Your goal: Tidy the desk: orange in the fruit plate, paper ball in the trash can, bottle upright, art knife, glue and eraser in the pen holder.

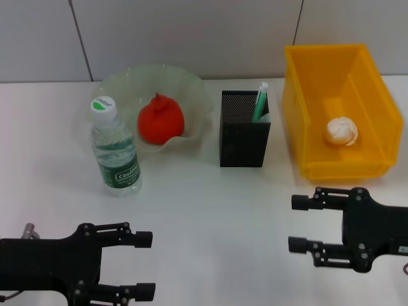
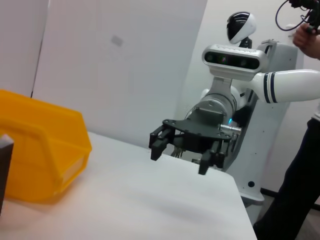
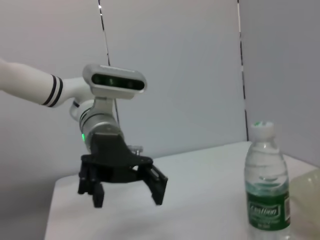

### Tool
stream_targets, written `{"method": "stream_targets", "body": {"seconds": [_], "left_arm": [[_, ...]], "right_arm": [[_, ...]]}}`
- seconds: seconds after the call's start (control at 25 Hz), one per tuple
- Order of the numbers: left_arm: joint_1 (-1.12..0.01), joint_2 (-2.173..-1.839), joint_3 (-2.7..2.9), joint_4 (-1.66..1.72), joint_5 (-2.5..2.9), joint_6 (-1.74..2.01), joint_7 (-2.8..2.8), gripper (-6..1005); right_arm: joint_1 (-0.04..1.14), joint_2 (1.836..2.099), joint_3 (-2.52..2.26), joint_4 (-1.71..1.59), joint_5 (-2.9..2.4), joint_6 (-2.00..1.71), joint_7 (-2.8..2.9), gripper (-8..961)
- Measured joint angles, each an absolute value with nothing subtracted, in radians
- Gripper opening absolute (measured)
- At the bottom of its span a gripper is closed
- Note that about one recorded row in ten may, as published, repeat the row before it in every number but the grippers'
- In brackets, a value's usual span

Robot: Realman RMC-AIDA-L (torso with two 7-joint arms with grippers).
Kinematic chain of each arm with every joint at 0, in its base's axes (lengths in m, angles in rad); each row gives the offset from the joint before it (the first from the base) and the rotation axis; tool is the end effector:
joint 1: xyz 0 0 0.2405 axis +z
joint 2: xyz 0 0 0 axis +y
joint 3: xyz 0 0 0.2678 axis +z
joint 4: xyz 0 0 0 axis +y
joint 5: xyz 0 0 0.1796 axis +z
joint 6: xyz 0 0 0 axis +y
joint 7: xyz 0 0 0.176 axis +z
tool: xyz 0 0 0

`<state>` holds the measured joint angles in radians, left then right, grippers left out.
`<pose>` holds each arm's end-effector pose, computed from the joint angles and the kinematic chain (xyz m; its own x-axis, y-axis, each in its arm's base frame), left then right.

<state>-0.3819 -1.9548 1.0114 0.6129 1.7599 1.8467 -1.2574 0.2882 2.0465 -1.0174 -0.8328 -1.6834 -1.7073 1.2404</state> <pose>-0.2504 0.2411 -0.0133 0.8061 0.2853 0.5184 0.2681 -0.9571 0.1100 0.2381 0.2561 -0.0201 0.8171 -0.1451 -0.5579 -0.2473 -0.9624 -0.1120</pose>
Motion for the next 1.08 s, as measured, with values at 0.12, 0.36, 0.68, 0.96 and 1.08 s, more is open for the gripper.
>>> {"method": "stream_targets", "body": {"seconds": [0.12, 0.36, 0.68, 0.96, 1.08], "left_arm": [[-0.387, -1.947, 1.012, 0.613, 1.764, 1.842, -1.264, 827], [-0.409, -1.930, 1.005, 0.610, 1.795, 1.841, -1.273, 827], [-0.435, -1.929, 0.978, 0.616, 1.845, 1.841, -1.303, 827], [-0.437, -1.923, 0.966, 0.620, 1.845, 1.840, -1.309, 827], [-0.437, -1.922, 0.965, 0.620, 1.845, 1.841, -1.313, 827]], "right_arm": [[0.303, 2.041, -1.016, -0.806, -1.705, -1.709, 1.240, 741], [0.318, 2.041, -1.007, -0.784, -1.771, -1.694, 1.235, 764], [0.319, 2.042, -1.001, -0.766, -1.780, -1.685, 1.225, 770], [0.318, 2.045, -1.000, -0.756, -1.787, -1.674, 1.220, 771], [0.319, 2.046, -1.000, -0.752, -1.790, -1.674, 1.217, 771]]}}
